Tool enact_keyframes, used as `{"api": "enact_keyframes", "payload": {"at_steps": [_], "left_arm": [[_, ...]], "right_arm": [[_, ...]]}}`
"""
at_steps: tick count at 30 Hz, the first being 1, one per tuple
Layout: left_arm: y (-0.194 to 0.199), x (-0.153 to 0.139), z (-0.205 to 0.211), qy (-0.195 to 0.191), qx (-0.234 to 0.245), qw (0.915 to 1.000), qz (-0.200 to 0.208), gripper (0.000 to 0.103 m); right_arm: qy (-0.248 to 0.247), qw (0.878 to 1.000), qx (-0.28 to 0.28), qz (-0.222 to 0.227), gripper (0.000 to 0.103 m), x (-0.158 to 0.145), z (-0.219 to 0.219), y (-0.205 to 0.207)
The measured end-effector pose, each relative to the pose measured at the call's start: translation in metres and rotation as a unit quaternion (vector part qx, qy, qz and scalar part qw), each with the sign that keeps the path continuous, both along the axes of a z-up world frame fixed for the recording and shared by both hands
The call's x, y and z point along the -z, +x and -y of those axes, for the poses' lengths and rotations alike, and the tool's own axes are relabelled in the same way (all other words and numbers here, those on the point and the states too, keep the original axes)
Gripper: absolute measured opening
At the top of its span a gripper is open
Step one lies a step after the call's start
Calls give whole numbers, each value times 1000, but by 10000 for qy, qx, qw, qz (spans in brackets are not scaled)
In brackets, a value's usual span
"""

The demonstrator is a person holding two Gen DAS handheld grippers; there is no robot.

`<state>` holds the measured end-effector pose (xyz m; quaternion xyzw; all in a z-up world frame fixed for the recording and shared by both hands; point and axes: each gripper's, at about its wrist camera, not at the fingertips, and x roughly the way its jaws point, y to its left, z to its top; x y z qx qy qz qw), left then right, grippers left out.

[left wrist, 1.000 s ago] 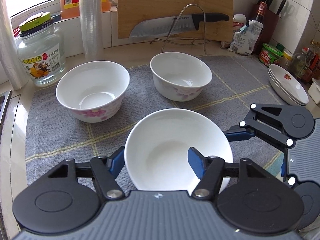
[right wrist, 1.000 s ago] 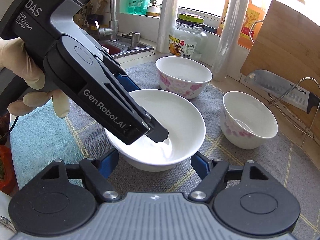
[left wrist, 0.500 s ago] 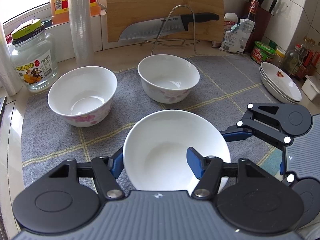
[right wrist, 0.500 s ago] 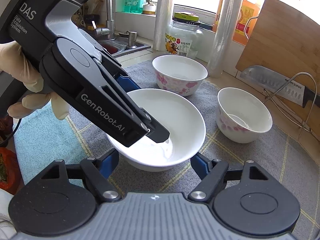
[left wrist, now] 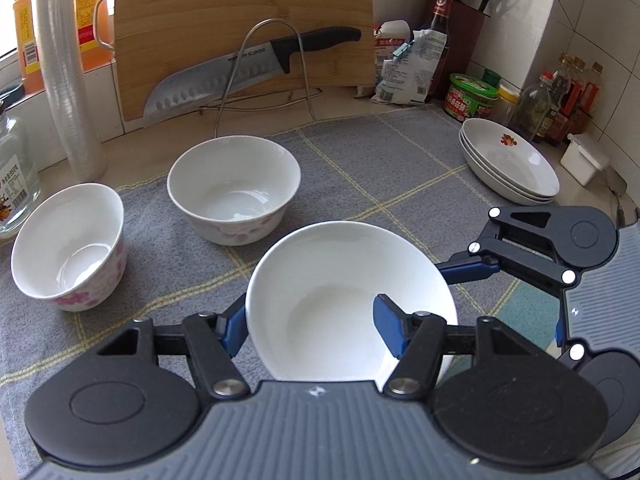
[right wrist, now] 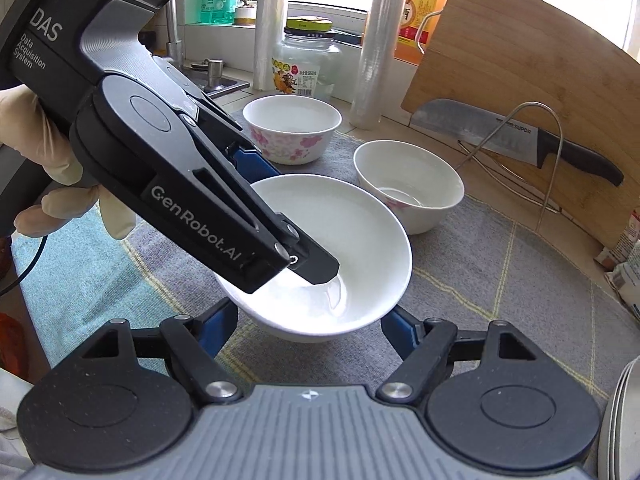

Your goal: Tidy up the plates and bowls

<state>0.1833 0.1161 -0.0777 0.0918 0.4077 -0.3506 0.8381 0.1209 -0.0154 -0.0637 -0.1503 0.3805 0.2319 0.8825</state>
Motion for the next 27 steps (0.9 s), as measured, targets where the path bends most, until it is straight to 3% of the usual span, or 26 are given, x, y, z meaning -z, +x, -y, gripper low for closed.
{"api": "enact_keyframes", "payload": {"at_steps": [14,27], "left_arm": [[5,5,63,-66,694,9976,28,63],[12,15,82,-66,823,9966,-51,63]], "right_arm": [[-153,9977,652,-57,82,2,52,-8],[-152,9961,845,-186,82,11,64,-4]]}}
